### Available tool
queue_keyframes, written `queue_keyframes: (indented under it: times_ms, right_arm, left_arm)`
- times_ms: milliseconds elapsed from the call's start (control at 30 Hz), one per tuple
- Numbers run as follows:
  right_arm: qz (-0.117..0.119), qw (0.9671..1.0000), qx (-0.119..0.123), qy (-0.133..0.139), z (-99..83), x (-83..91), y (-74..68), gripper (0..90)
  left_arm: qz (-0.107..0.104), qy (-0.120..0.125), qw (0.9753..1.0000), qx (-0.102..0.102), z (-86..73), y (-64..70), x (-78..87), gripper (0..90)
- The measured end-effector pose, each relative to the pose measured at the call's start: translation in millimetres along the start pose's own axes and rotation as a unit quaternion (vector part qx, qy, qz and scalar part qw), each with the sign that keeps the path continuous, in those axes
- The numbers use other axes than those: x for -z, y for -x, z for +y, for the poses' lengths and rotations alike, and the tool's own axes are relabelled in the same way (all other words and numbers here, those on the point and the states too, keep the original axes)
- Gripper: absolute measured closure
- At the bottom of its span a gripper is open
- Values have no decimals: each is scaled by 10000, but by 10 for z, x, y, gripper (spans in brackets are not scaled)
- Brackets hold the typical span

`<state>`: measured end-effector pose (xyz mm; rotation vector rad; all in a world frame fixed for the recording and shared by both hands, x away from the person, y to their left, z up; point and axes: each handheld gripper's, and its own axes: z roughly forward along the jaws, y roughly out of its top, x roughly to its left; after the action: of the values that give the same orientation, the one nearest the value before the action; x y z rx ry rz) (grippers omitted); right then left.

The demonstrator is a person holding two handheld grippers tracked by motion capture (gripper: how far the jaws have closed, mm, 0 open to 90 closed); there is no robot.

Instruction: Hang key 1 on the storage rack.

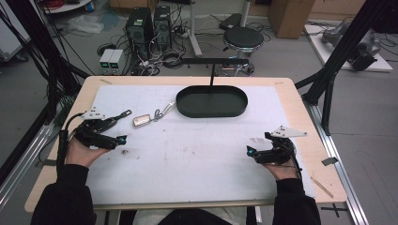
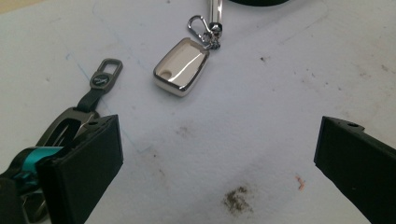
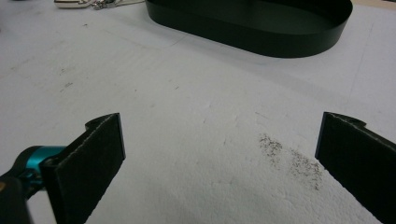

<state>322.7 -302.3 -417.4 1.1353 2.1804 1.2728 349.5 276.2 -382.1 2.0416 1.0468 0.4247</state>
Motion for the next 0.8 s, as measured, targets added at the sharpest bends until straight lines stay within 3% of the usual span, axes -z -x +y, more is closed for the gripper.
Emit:
queue_keyframes:
  times_ms: [200,533,800]
  right_arm:
    - [-21,10000,20,-59,-6,-11,-1,7]
    - [49,9999,-37,-143,-18,-20,4,6]
    - [108,9997,-42,-202,-24,-38,-6,6]
  left_arm:
    - [-116,-50,9999,-81,173,17,-70,17]
    - [-316,-380,9986,-177,450,-4,-273,17]
    - [-384,-416,9982,-185,561,20,-408,17]
